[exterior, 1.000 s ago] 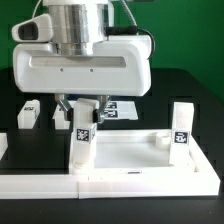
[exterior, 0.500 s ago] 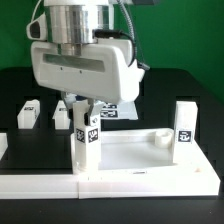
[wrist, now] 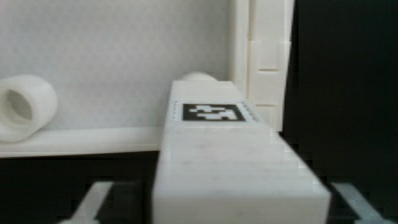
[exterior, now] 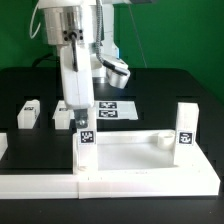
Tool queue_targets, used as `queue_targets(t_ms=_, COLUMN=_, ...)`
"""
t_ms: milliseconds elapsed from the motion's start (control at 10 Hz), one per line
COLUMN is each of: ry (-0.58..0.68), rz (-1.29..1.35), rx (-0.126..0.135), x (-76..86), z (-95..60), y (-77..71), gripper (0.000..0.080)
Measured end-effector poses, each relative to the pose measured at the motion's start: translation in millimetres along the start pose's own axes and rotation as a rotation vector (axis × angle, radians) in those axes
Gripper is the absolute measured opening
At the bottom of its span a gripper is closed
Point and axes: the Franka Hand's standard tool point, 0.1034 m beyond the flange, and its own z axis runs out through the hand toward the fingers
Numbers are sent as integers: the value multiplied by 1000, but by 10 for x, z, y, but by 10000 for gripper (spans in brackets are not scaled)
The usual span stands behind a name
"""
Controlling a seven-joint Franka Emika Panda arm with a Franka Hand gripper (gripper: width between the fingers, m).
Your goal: Assemble desk
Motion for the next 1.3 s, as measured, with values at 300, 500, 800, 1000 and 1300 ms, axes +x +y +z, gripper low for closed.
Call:
queue_targets(t_ms=300, ry=-72, rz=-538, rx=-62, x=-168, z=31, y=78, gripper=631)
queue_targets(t_ms=500, ry=-60, rz=-668, rx=-45, x=-134, z=42, y=76, gripper=646)
queue_targets(t_ms=800, ry=-66, rz=-907, rx=-40, x=-117, z=41, y=79, gripper=648)
queue_targets(t_ms=1000, ry=-123, rz=-1355, rx=-68, x=-123, z=4, y=54, gripper=648)
queue_targets(t_ms=1300, ry=-112, rz=-1276, rx=-66, x=-115, z=14, y=46, gripper=399)
